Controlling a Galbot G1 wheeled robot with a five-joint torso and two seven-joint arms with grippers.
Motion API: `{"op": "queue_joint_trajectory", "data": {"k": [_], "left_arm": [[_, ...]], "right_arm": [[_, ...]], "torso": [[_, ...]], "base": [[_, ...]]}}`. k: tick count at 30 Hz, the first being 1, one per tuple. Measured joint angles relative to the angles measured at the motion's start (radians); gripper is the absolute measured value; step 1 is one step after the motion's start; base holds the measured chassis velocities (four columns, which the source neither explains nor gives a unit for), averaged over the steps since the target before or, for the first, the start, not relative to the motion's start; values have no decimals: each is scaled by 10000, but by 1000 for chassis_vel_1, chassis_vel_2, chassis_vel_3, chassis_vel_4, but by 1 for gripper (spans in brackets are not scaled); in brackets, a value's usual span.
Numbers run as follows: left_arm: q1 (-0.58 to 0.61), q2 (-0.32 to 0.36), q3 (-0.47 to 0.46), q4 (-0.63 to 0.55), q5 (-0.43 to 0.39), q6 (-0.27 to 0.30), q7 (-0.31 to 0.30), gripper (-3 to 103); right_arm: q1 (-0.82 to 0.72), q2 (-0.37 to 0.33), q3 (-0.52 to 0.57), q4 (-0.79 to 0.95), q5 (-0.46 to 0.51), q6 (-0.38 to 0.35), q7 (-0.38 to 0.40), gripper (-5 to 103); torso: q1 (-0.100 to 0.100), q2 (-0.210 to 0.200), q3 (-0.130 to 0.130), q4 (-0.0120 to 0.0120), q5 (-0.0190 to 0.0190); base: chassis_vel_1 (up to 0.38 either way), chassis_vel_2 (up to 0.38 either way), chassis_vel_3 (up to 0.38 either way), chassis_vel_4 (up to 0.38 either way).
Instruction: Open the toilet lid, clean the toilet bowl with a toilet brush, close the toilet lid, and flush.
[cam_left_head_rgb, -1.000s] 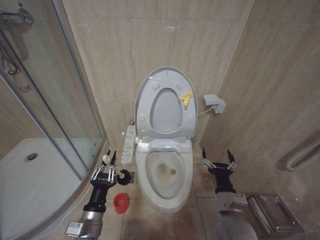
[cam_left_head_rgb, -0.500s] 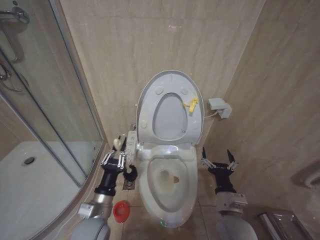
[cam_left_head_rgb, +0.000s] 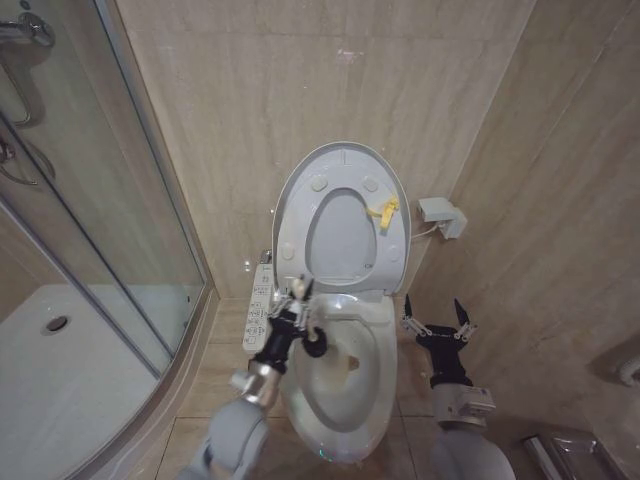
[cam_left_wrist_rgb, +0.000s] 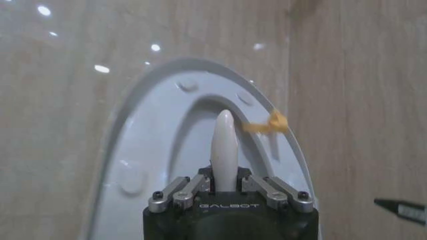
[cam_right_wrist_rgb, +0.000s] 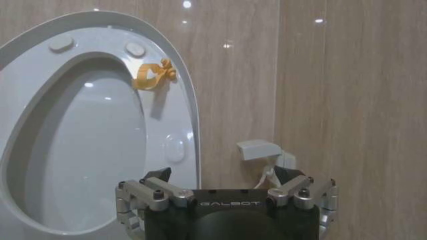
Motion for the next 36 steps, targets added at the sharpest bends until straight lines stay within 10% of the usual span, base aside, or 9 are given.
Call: {"op": "queue_joint_trajectory", "data": {"k": [20,36], "left_arm": [[-2700,-912,1690,5858,-310,-1758,399,20],[-3329,-1678,1892,8229,-312,-2482,968,20]], "right_arm": [[0,0,0,0,0,0,0,100],[-1,0,0,0,0,0,1,100]], "torso": [[-1,0,0,1,0],[-2,1,-1,2,-1]], "base": [[0,0,0,0],[0,0,0,0]]}}
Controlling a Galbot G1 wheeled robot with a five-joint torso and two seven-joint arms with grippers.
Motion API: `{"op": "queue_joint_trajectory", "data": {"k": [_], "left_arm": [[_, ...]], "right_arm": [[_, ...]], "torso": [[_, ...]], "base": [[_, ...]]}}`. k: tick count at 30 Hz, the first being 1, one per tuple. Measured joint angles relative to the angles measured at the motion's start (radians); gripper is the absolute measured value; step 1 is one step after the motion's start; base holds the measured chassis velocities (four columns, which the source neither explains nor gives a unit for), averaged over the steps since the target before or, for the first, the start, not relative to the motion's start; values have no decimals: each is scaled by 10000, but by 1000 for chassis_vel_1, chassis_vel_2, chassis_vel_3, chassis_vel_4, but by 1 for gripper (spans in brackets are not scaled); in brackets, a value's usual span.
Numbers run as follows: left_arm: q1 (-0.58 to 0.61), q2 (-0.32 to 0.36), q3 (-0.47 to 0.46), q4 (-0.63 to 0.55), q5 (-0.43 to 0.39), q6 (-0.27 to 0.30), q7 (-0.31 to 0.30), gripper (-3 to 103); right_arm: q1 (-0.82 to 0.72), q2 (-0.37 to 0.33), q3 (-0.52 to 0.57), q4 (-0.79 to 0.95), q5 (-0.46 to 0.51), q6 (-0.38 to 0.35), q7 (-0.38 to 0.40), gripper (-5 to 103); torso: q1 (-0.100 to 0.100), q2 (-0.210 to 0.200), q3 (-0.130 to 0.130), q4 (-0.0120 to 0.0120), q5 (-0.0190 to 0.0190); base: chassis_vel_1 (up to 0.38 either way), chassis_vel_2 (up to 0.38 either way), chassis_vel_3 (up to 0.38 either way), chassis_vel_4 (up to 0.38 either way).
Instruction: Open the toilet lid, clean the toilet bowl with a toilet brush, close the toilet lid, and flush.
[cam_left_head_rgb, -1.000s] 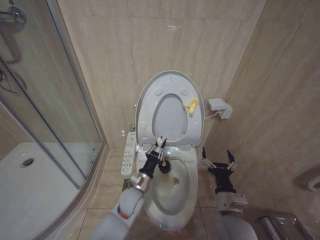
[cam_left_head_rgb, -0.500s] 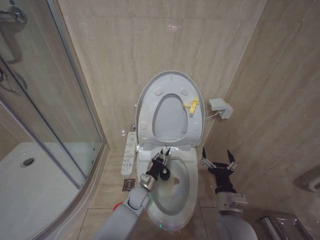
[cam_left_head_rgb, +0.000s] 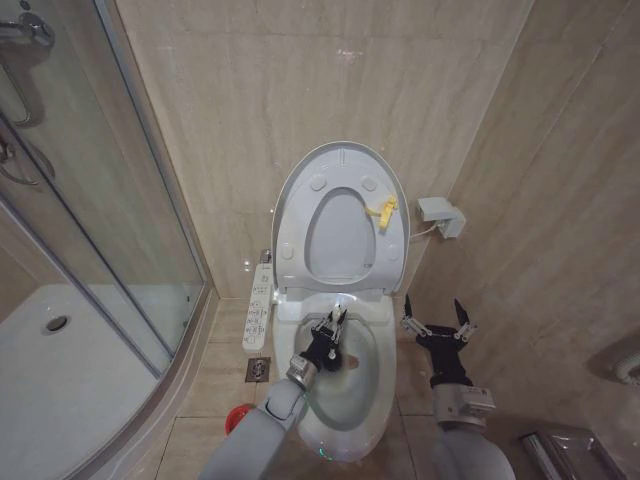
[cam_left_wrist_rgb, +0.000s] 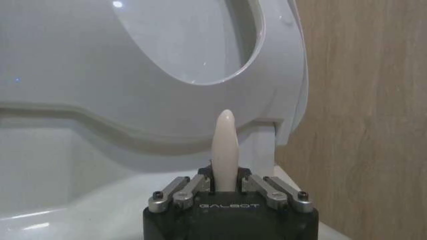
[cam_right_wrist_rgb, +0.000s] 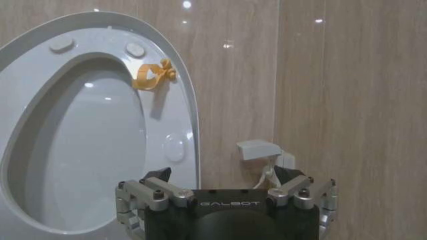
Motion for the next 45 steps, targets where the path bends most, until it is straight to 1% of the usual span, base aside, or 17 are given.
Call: {"op": "queue_joint_trajectory", "data": {"k": [5,8,9,12,13,16,19,23,26,27,29,30,32,34,37,41,45], "left_arm": [[-29,-113,-4,-42,17,-7,22,20],[109,-137,45,-578,279,58,-17,20],[109,-137,45,-578,279,58,-17,20],[332,-32,307,-1491,465,339,-30,20],[332,-32,307,-1491,465,339,-30,20],[396,-29,531,-2028,517,488,3,20],[404,-104,616,-2156,549,517,18,20],[383,-215,701,-2120,555,513,84,20],[285,-292,669,-1638,541,370,313,20],[285,-292,669,-1638,541,370,313,20],[162,-298,545,-1019,529,241,500,20],[162,-298,545,-1019,529,241,500,20],[-25,-347,388,-413,554,50,539,20],[-102,-368,297,-232,598,-9,539,20],[-184,-408,281,-201,618,-32,518,20],[-283,-643,551,-785,545,-25,424,20],[-286,-698,833,-918,429,25,454,20]], "right_arm": [[0,0,0,0,0,0,0,100],[0,0,0,0,0,0,0,100],[0,0,0,0,0,0,0,100],[0,0,0,0,0,0,0,100],[0,0,0,0,0,0,0,100],[0,0,0,0,0,0,0,100],[0,0,-1,0,0,0,0,100],[0,0,0,-1,0,0,0,100],[0,0,0,0,0,0,0,100],[0,0,0,0,0,0,0,100],[0,0,0,-1,0,0,0,100],[0,0,0,-1,0,0,0,100],[0,0,-1,0,0,0,0,100],[0,0,0,0,0,0,-1,100],[0,0,-1,0,0,-1,0,100],[0,0,0,0,0,0,0,100],[0,0,0,0,0,0,0,100]], "torso": [[0,0,1,0,0],[0,0,1,-2,-1],[0,0,1,-2,-1],[0,0,1,-1,-1],[0,0,1,-1,-1],[0,0,0,-2,-1],[0,0,0,-1,0],[0,0,0,-1,0],[0,0,0,-2,-1],[0,0,0,-2,-1],[0,0,0,2,0],[0,0,0,2,0],[0,0,0,1,-1],[0,-1,1,2,0],[0,-1,1,3,1],[0,-1,0,-4,-1],[0,-1,1,-3,-1]], "base": [[0,0,0,0],[0,0,0,0],[0,0,0,0],[0,0,0,0],[0,0,0,0],[0,0,0,0],[0,0,0,0],[0,0,0,0],[0,0,0,0],[0,0,0,0],[0,0,0,0],[0,0,0,0],[0,0,0,0],[0,0,0,0],[0,0,0,0],[0,0,0,0],[0,0,0,0]]}}
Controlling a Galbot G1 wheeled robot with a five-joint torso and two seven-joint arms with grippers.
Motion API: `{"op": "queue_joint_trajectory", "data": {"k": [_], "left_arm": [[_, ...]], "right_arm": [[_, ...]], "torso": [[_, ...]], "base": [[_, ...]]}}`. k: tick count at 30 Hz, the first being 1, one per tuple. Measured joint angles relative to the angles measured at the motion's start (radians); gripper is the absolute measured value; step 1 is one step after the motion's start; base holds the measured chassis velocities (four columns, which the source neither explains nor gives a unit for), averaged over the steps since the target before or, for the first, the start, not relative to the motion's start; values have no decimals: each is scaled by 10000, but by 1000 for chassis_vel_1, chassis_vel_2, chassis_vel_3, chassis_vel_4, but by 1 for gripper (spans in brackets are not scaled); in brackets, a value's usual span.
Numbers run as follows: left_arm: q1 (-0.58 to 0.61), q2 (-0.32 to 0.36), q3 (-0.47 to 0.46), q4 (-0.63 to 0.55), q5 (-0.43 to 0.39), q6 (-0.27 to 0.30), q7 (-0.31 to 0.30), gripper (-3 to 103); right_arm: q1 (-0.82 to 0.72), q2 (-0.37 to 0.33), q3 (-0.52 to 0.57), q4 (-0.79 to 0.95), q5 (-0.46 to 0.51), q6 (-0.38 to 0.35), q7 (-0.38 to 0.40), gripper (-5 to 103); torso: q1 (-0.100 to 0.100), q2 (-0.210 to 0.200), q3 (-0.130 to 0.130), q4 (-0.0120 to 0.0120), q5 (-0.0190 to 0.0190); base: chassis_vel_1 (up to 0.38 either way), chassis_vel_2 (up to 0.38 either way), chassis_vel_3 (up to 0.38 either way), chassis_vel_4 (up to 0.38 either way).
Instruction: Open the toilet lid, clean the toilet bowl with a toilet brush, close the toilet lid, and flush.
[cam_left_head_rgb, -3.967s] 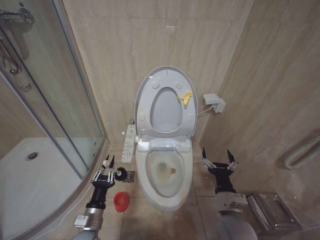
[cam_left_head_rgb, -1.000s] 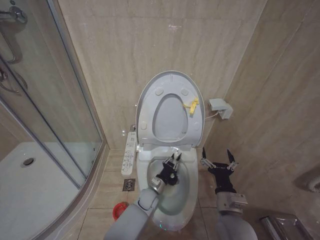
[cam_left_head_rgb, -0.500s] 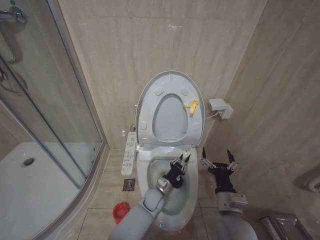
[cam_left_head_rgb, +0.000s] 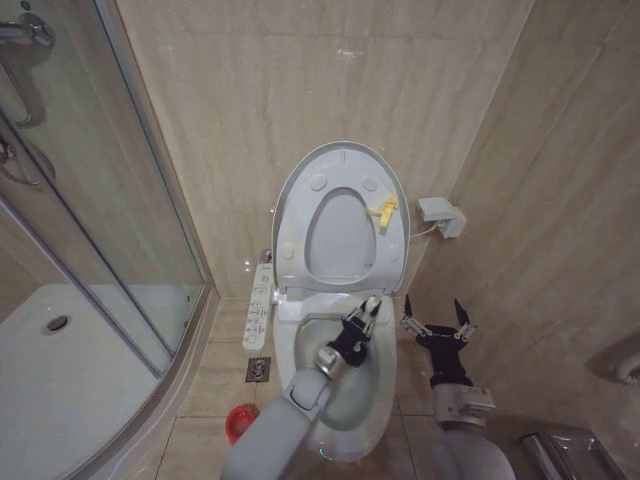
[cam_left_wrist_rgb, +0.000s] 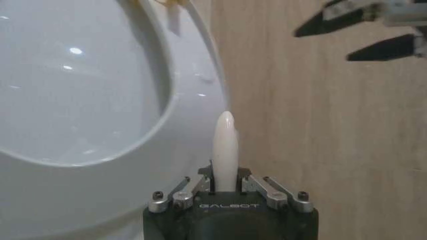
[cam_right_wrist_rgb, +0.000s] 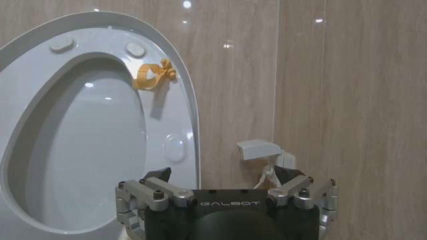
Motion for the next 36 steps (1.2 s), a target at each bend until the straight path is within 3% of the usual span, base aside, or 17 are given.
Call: {"op": "queue_joint_trajectory", "data": {"k": [9,18,29,36], "left_arm": [[-459,33,-221,1411,-16,-90,152,20],[-516,87,-179,525,-108,-69,156,20],[-627,315,-159,1537,-248,77,441,20],[-678,342,-267,823,-344,12,410,20]], "right_arm": [[0,0,0,0,0,0,0,100],[0,0,0,0,0,0,0,100],[0,0,1,0,0,0,1,100],[0,0,0,0,0,0,0,100]], "torso": [[0,0,0,4,1],[0,0,-1,1,0],[1,-1,1,8,3],[0,-1,0,0,0]], "base": [[0,0,0,0],[0,0,0,0],[0,0,0,0],[0,0,0,0]]}}
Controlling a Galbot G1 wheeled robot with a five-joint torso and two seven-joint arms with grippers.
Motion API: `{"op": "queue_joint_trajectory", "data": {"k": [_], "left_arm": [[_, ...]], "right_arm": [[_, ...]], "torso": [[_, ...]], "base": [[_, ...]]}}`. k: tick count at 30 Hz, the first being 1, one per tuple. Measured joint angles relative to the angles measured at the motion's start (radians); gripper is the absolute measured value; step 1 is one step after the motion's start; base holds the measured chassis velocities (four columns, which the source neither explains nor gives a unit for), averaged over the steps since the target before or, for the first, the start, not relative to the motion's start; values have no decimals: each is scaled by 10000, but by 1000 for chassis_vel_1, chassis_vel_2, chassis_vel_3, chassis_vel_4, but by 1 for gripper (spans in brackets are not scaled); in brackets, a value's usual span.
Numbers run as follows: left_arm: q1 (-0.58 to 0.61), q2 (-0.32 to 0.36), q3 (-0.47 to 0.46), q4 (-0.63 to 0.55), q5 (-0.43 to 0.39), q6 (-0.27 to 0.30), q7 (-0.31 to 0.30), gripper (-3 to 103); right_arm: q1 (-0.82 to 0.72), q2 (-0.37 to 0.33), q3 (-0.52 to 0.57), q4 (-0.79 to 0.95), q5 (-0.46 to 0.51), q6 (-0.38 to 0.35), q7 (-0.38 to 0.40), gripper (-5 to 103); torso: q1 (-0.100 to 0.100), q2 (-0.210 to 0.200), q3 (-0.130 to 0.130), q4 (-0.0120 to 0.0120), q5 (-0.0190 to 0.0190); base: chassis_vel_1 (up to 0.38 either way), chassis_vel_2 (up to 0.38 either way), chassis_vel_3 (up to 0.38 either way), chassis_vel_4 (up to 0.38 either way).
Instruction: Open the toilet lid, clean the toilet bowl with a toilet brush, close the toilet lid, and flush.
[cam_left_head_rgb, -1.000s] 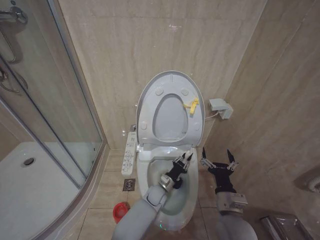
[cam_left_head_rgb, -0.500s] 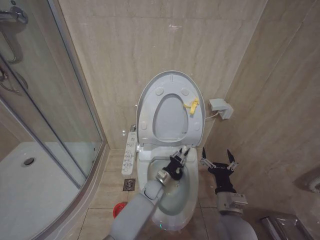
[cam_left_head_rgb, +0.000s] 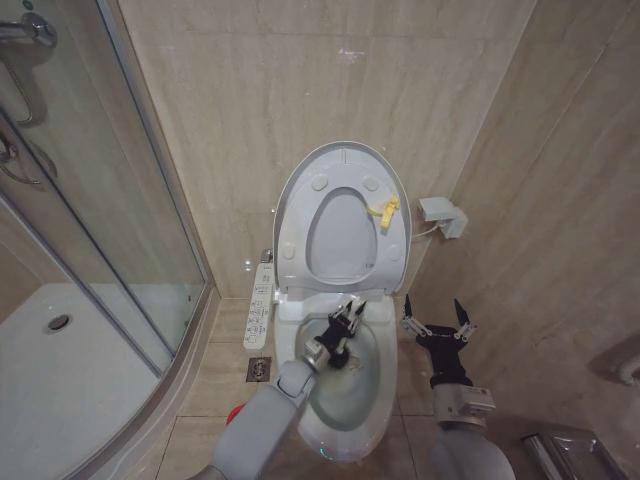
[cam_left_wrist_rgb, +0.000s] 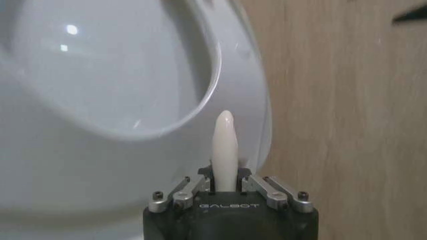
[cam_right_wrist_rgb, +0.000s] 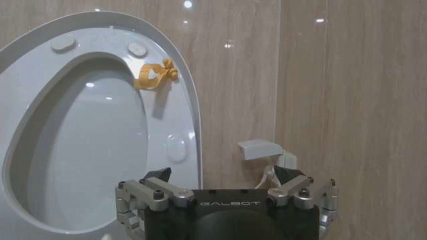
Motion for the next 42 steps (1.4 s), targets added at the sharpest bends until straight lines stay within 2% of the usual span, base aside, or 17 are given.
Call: {"op": "queue_joint_trajectory", "data": {"k": [4,8,13,18,23,32,37,42], "left_arm": [[165,-113,216,-133,-127,-123,64,20],[308,-125,246,212,-67,-162,134,20],[508,364,-162,258,252,-166,134,20],[825,573,-674,-280,491,-207,-29,20],[1359,599,-1010,-647,719,-141,-156,20],[2803,1109,-1515,-1783,825,-60,-140,20],[3009,1162,-1564,-2068,870,-36,-109,20],[2747,907,-1544,-2180,909,-20,-238,20]], "right_arm": [[0,0,0,0,0,0,0,100],[0,0,0,0,1,0,0,100],[0,0,0,0,0,0,0,100],[0,0,0,0,0,0,0,100],[0,0,0,0,0,0,0,100],[0,0,0,0,0,0,0,100],[0,0,0,0,0,0,0,100],[0,0,0,0,0,0,0,100]], "torso": [[0,0,0,0,0],[-1,1,0,1,-1],[0,0,1,9,3],[0,1,0,-1,-2],[0,0,0,0,-3],[-1,1,-1,3,0],[-1,1,-1,3,0],[-1,1,0,2,0]], "base": [[0,0,0,0],[0,0,0,0],[0,0,0,0],[0,0,0,0],[0,0,0,0],[0,0,0,0],[0,0,0,0],[0,0,0,0]]}}
